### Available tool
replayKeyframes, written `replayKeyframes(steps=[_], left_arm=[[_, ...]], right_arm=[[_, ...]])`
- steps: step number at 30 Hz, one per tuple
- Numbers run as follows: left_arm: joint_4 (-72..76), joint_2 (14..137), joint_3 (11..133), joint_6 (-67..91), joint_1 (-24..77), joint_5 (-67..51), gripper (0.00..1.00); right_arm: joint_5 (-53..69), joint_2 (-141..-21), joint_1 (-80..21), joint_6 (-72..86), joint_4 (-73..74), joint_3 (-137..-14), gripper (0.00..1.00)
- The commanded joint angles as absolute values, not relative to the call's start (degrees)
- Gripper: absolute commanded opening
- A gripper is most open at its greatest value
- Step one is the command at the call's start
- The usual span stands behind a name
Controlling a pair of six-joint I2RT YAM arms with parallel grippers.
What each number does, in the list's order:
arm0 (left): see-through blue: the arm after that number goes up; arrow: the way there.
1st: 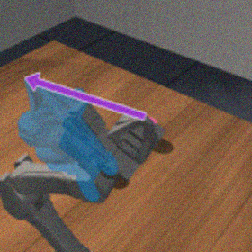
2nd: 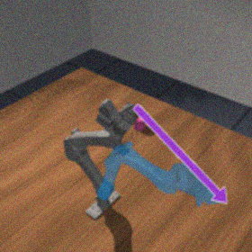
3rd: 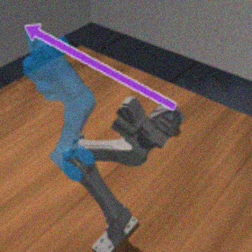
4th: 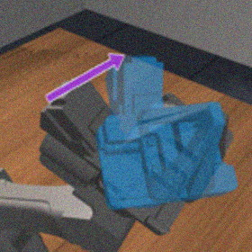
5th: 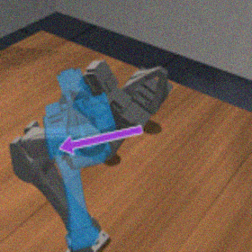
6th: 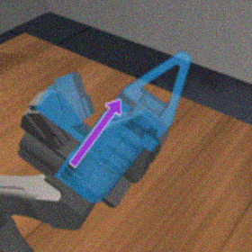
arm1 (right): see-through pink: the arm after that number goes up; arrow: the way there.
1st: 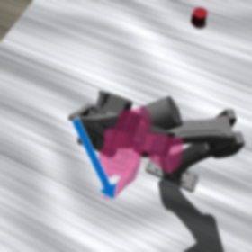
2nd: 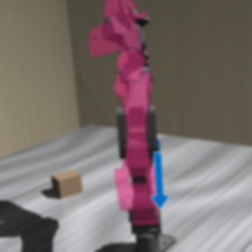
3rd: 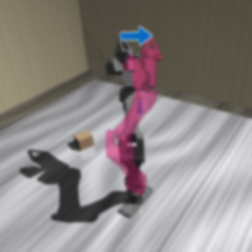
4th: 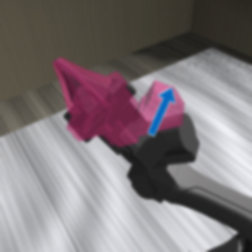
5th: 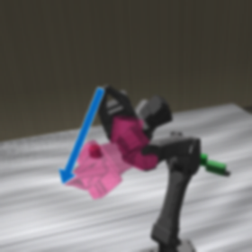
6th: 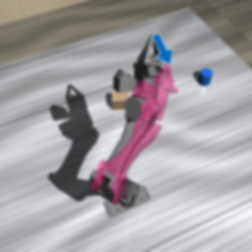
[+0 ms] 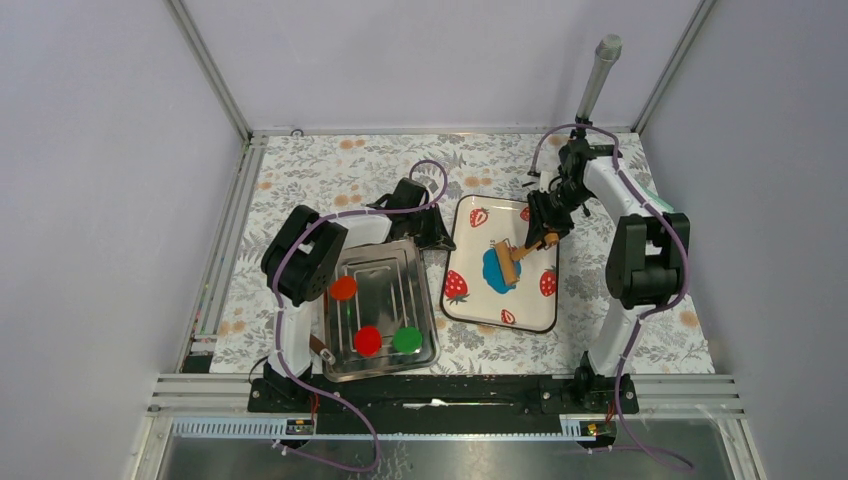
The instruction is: Roll out the dumpling wrappers from the dough
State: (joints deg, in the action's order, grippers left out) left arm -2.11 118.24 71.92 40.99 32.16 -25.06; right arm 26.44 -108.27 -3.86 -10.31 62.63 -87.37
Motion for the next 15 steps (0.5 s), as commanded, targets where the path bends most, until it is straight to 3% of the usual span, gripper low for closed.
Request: replayKeyframes(steps=[1, 15], left_arm=[[-8.44, 121.29, 69.15, 39.45, 32.53, -22.11, 0.00], [-8.18, 120.47, 68.38, 39.20, 32.34, -21.74, 0.00]], right_arm=[[1.33, -113.31, -1.19, -18.45, 64.28, -87.42, 0.00], [-4.37, -117.31, 4.66, -20.99, 63.37, -90.07, 0.00]])
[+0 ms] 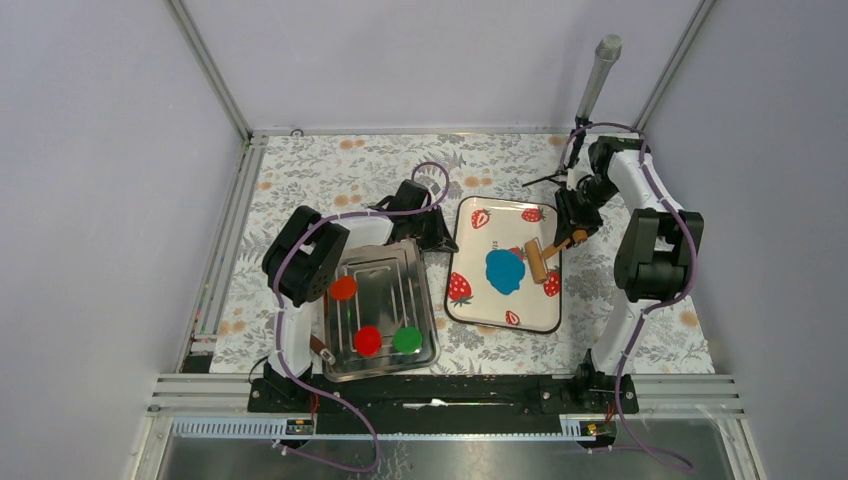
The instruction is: Roll out the dumpling wrappers from the dough
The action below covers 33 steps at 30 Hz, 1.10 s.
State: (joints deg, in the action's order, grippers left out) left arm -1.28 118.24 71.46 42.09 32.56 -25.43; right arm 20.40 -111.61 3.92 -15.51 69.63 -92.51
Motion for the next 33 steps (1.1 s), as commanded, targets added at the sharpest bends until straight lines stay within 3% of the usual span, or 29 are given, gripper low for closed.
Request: replayKeyframes(steps=[1, 5, 9, 17, 25, 33], left_arm=[[-8.11, 120.35, 68.24, 39.20, 32.34, -21.69, 0.00], [-7.96, 119.85, 67.85, 39.07, 32.33, -21.53, 0.00], [-7.43, 119.54, 67.67, 38.89, 32.34, -22.01, 0.00], [-7.96, 120.27, 68.16, 38.94, 32.43, -21.96, 0.00], [-8.19, 120.84, 68.65, 39.18, 32.43, -22.11, 0.00], [-7.95, 121.10, 68.69, 39.46, 32.43, -22.11, 0.00]], right_arm=[[-4.41, -117.42, 4.86, -21.08, 63.37, -90.18, 0.00], [-0.54, -116.82, 5.31, -21.21, 65.71, -93.33, 0.00], [13.52, -110.87, 5.45, -22.44, 70.38, -97.89, 0.00], [38.23, -97.88, 5.45, -20.85, 71.97, -88.17, 0.00], [42.13, -102.35, 5.24, -15.66, 65.39, -84.04, 0.00], [36.81, -108.26, 2.21, -16.26, 64.26, -85.63, 0.00]])
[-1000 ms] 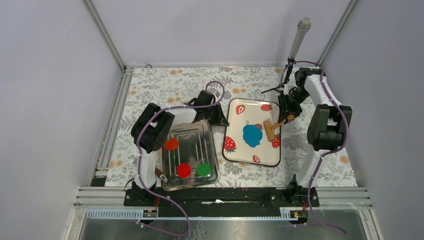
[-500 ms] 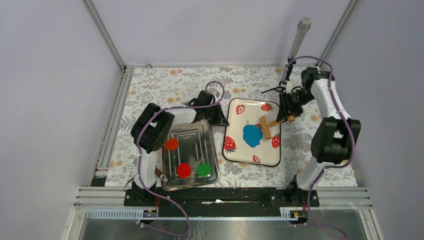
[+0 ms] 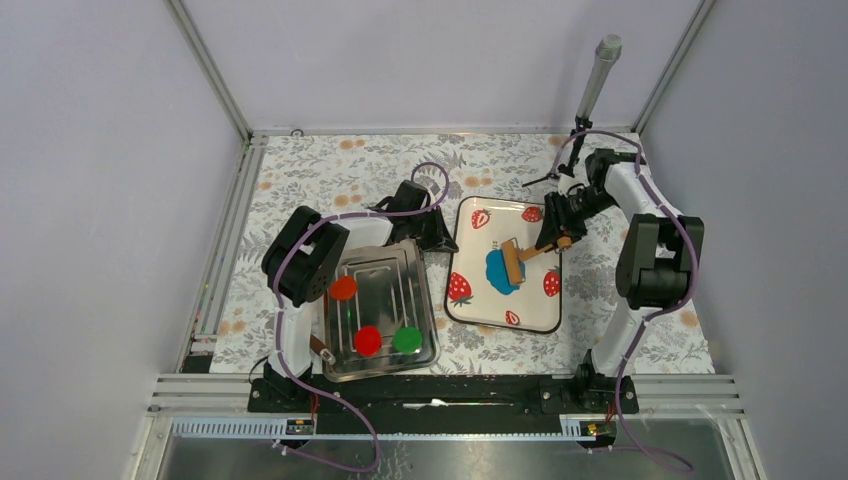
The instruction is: Roll out the dumpling wrappers from the dough
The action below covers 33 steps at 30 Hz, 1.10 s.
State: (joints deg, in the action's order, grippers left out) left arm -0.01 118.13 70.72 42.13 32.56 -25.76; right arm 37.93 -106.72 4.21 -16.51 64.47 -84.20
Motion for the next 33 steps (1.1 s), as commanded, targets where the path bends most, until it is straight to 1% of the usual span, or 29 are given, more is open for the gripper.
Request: replayKeyframes(steps=[1, 7, 11, 18, 22, 26, 29, 31, 33], left_arm=[[-7.99, 121.18, 68.81, 39.42, 32.43, -22.07, 0.00], [-8.43, 121.41, 69.10, 39.47, 32.43, -22.20, 0.00], [-8.51, 121.38, 69.12, 39.30, 32.43, -21.90, 0.00], [-8.17, 121.10, 68.55, 39.53, 32.51, -21.21, 0.00], [-8.16, 121.30, 68.57, 39.90, 32.69, -21.05, 0.00], [-8.24, 120.58, 68.46, 39.49, 32.78, -20.76, 0.00], [-8.35, 119.85, 68.06, 39.00, 32.78, -20.56, 0.00], [-8.35, 119.65, 67.92, 39.11, 32.78, -20.43, 0.00], [-7.91, 119.46, 67.73, 39.28, 32.78, -20.49, 0.00]], right_arm=[[34.68, -108.96, 1.78, -16.94, 63.94, -85.05, 0.00], [29.04, -111.54, -1.56, -16.61, 58.55, -78.51, 0.00], [26.73, -113.06, -4.36, -15.00, 55.94, -76.46, 0.00], [24.21, -115.84, -7.56, -14.11, 54.93, -77.59, 0.00], [24.75, -117.03, -8.36, -13.89, 55.00, -78.61, 0.00], [34.06, -116.24, -9.09, -17.02, 60.38, -83.85, 0.00], [40.56, -111.76, -9.14, -21.92, 67.07, -90.19, 0.00], [41.35, -109.58, -9.26, -25.52, 74.05, -96.09, 0.00], [37.00, -107.25, -9.90, -28.03, 78.29, -100.54, 0.00]])
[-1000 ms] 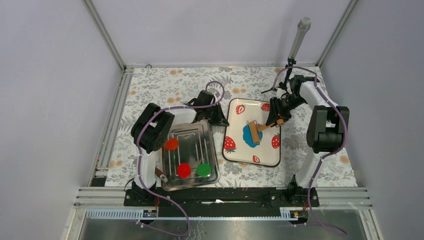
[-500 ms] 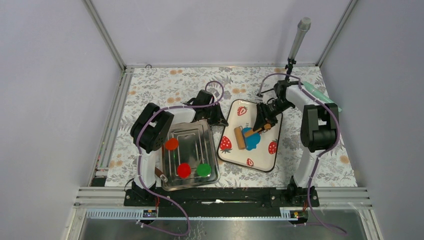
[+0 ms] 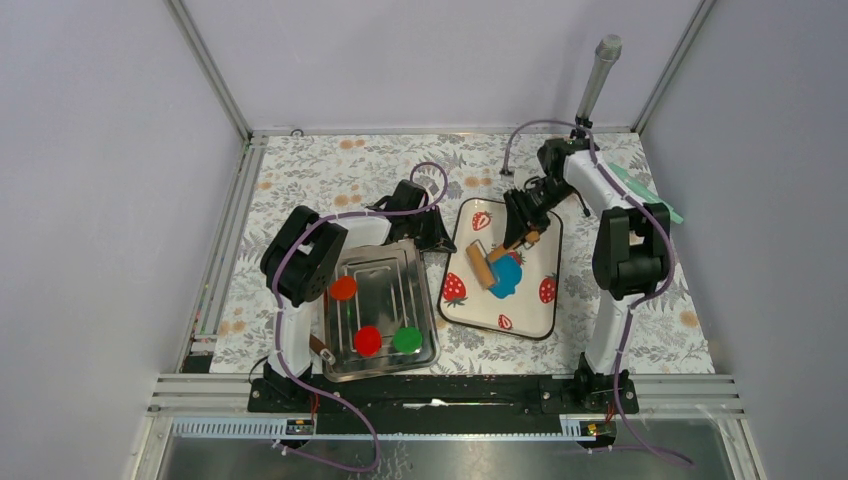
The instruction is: Roll out the dumpling wrappers from the dough
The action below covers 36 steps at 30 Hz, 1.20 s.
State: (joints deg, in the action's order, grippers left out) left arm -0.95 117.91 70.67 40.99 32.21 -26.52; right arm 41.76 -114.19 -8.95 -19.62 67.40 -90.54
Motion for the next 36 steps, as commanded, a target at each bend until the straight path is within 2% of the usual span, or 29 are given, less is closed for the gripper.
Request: replayKeyframes(steps=[1, 6, 10, 19, 27, 36], left_arm=[[-7.83, 119.39, 67.66, 39.24, 32.78, -20.46, 0.00], [-8.02, 119.51, 67.80, 38.61, 32.78, -20.72, 0.00], [-8.19, 119.62, 67.95, 38.65, 32.76, -20.82, 0.00], [-7.28, 119.66, 67.92, 39.68, 32.78, -21.42, 0.00], [-7.20, 119.79, 67.87, 39.84, 32.78, -21.60, 0.00], [-7.56, 119.97, 68.16, 39.55, 32.70, -21.96, 0.00]], right_arm=[[33.72, -105.76, -10.63, -29.28, 78.99, -101.52, 0.00], [12.21, -94.82, -15.38, -32.44, 69.94, -93.74, 0.00], [3.76, -90.16, -19.86, -30.94, 63.84, -85.68, 0.00], [-1.79, -89.79, -25.84, -31.13, 58.62, -79.37, 0.00], [-4.78, -94.10, -29.05, -33.48, 53.68, -76.16, 0.00], [-14.90, -101.77, -29.24, -36.05, 48.08, -72.39, 0.00]])
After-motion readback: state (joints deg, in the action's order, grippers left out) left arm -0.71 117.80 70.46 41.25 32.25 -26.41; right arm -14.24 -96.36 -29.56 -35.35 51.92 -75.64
